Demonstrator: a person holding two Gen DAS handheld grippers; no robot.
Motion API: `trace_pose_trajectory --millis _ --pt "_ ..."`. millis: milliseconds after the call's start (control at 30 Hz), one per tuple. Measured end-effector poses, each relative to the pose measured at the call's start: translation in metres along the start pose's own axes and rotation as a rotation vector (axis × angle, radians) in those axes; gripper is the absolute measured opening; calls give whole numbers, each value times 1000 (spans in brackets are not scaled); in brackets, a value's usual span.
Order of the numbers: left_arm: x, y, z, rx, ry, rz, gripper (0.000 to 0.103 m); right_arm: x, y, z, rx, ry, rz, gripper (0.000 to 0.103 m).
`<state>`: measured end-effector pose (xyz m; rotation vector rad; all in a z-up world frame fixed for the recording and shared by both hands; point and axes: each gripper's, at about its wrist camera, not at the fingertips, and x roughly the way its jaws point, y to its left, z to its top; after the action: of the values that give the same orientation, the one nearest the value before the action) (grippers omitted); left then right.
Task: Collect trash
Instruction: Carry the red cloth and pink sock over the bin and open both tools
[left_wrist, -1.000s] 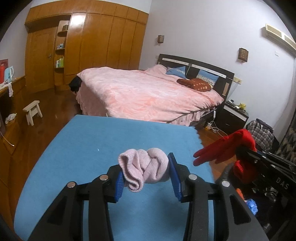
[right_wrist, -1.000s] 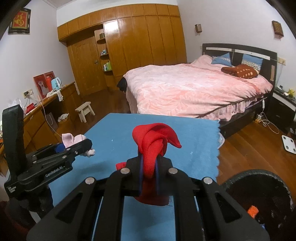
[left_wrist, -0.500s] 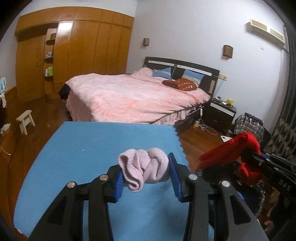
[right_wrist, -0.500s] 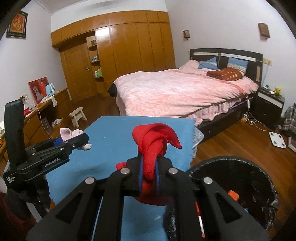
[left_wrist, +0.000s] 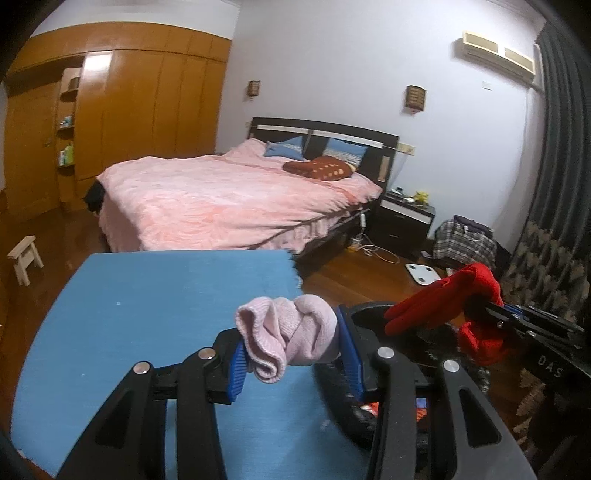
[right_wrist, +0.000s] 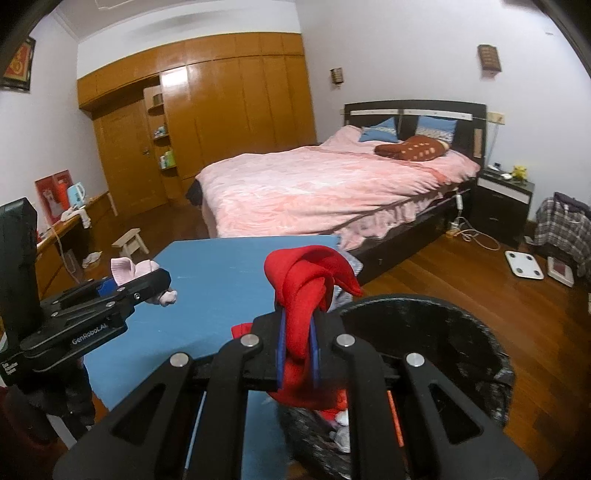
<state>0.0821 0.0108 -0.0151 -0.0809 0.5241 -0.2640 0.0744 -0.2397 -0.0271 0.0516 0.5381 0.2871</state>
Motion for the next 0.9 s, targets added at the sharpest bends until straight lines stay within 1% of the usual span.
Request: trace_pose_trajectory --millis 333,533,667,900 --pt "19 -52 5 66 -3 -94 43 -27 -52 -15 53 -12 -119 11" --pt "32 -83 5 107 3 -137 43 -34 -82 -23 88 -12 -182 11" --pt "41 -101 6 130 10 -164 43 -31 -99 -26 106 -9 -213 11" --pt "59 -124 7 164 31 -193 43 -19 -124 -34 133 8 -233 11"
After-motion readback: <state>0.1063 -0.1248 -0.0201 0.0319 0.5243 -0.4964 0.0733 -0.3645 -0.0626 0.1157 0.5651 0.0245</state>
